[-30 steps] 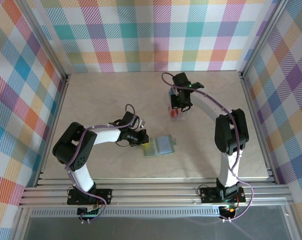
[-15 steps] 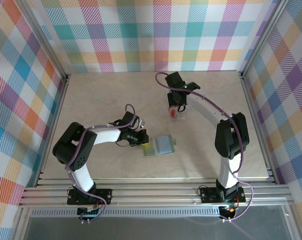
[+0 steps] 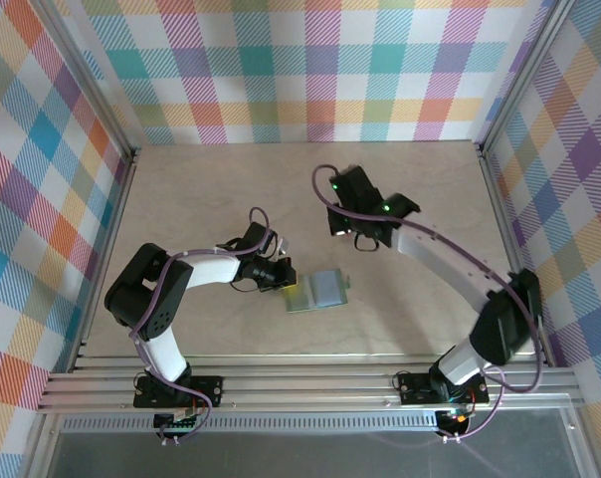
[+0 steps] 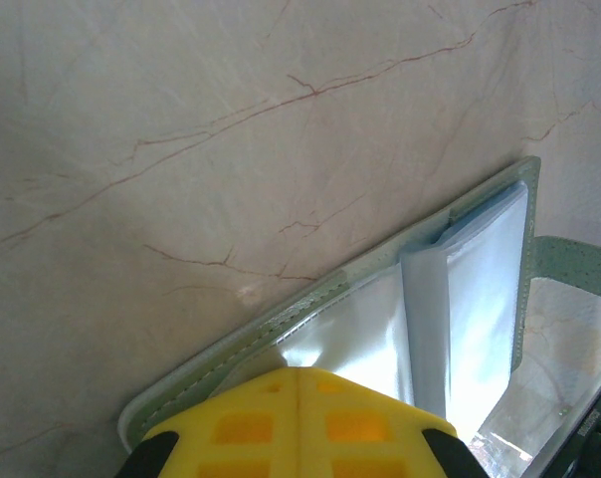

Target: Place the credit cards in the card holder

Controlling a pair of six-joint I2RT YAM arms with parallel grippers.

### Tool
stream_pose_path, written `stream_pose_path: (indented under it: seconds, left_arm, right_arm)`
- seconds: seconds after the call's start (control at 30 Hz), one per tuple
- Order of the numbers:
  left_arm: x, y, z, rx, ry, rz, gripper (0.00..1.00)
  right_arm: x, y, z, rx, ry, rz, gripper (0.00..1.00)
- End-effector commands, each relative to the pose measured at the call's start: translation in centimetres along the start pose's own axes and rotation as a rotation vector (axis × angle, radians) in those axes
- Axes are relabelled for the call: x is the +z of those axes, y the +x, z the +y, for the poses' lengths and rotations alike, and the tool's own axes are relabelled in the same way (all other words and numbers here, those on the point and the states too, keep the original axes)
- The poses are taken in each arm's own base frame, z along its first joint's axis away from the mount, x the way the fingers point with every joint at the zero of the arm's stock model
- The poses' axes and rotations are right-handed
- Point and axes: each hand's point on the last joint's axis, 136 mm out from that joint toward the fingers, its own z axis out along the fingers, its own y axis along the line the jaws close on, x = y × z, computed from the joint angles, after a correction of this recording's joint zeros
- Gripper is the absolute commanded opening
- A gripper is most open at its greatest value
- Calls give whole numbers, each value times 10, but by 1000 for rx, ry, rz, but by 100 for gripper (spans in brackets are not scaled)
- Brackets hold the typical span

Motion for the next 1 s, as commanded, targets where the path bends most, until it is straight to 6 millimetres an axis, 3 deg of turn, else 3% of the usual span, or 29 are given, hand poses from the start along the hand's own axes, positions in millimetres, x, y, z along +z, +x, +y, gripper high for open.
stream_pose_path:
  seconds: [0.0, 0.27, 0.43, 0.97]
  left_arm:
    - [7, 16, 17, -16, -71, 50, 0]
    - [2, 15, 15, -10, -70, 38, 0]
    - [1, 17, 13, -11, -60, 41, 0]
    - [-2, 17, 11, -3, -62, 33, 0]
  right_arm:
    - [-5, 30, 47, 81, -322, 69, 0]
    - [2, 99, 70, 199, -542, 221, 0]
    - [17, 125, 72, 256, -588, 289, 0]
    - [62, 147, 53, 355, -558, 408, 0]
